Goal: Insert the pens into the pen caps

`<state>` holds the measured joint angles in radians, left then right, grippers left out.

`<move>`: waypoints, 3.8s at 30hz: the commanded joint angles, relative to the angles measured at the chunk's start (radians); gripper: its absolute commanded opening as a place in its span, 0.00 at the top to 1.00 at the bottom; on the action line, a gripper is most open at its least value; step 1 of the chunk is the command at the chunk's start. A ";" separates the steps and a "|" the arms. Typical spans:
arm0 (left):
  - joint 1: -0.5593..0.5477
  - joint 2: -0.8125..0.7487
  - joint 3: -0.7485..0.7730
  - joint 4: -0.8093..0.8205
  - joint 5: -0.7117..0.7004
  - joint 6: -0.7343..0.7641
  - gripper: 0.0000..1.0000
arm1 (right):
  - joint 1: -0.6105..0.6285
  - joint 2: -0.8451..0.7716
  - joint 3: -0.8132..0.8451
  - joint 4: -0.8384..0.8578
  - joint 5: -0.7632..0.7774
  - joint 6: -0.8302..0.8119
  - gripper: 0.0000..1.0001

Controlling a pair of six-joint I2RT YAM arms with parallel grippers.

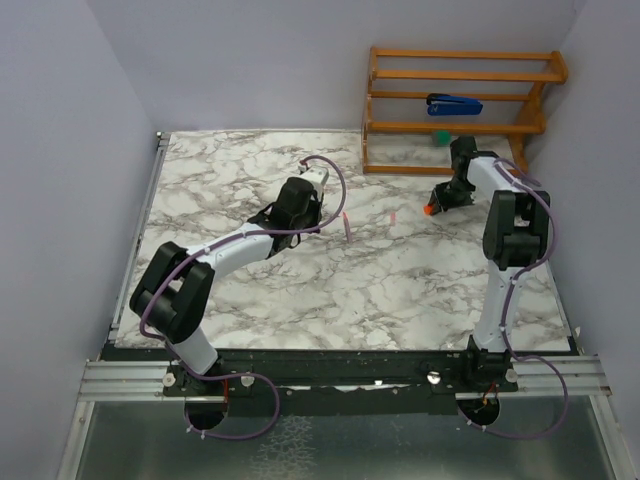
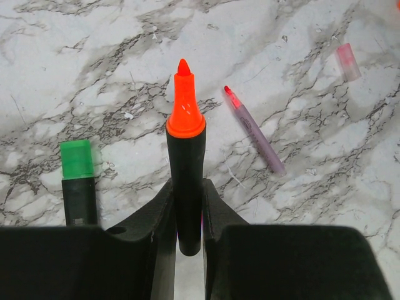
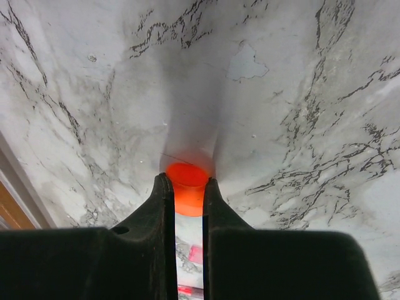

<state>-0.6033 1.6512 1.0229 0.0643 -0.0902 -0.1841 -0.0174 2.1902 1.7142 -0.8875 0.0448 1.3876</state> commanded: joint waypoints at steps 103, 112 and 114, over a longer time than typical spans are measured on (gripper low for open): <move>-0.119 -0.160 -0.096 0.351 0.410 -0.112 1.00 | 0.553 -0.967 -0.715 0.931 -0.123 -0.980 1.00; -0.117 -0.162 -0.097 0.353 0.415 -0.112 1.00 | 0.553 -0.950 -0.731 0.951 -0.128 -0.972 1.00; -0.117 -0.162 -0.096 0.353 0.415 -0.111 1.00 | 0.553 -0.945 -0.728 0.948 -0.132 -0.973 1.00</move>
<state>-0.7219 1.5013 0.9031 0.4030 0.3050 -0.3092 0.5293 1.2297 1.0023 0.0505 -0.0834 0.4179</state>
